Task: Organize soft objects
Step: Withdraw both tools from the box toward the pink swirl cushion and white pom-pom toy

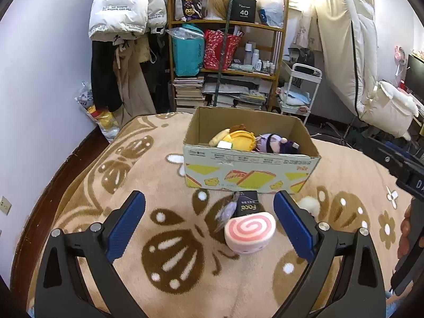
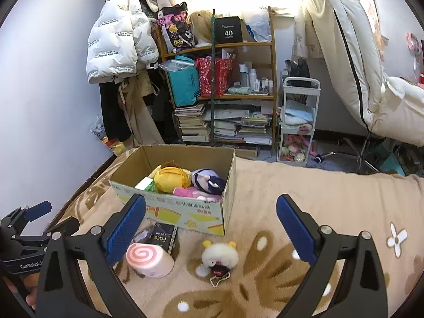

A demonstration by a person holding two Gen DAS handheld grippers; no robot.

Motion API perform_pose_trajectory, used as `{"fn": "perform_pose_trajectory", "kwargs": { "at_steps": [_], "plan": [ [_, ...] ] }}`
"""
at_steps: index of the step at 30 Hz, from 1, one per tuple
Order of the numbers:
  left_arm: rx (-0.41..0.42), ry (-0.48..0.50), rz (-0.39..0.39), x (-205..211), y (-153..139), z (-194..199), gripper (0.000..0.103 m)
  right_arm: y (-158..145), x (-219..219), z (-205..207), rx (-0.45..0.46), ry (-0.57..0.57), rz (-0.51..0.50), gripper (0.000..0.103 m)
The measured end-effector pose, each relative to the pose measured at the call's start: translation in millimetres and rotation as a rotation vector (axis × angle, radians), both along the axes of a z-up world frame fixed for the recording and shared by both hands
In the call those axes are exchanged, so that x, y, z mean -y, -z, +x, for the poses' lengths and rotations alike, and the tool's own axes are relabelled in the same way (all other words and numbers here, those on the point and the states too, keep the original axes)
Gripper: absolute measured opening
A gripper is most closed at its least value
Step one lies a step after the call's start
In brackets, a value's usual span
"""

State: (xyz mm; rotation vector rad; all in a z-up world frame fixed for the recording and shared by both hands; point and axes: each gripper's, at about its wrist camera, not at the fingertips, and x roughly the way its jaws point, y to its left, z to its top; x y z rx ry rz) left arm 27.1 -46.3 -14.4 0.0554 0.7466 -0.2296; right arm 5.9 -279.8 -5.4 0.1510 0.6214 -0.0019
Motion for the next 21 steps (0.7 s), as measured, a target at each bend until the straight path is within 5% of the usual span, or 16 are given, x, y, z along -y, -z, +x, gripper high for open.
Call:
{"fn": "perform_pose_trajectory", "kwargs": {
  "at_steps": [21],
  "plan": [
    [-0.094,0.017,0.023,24,37,15,0.096,26,-2,19,-0.078,-0.008,-0.001,0.103]
  ]
}}
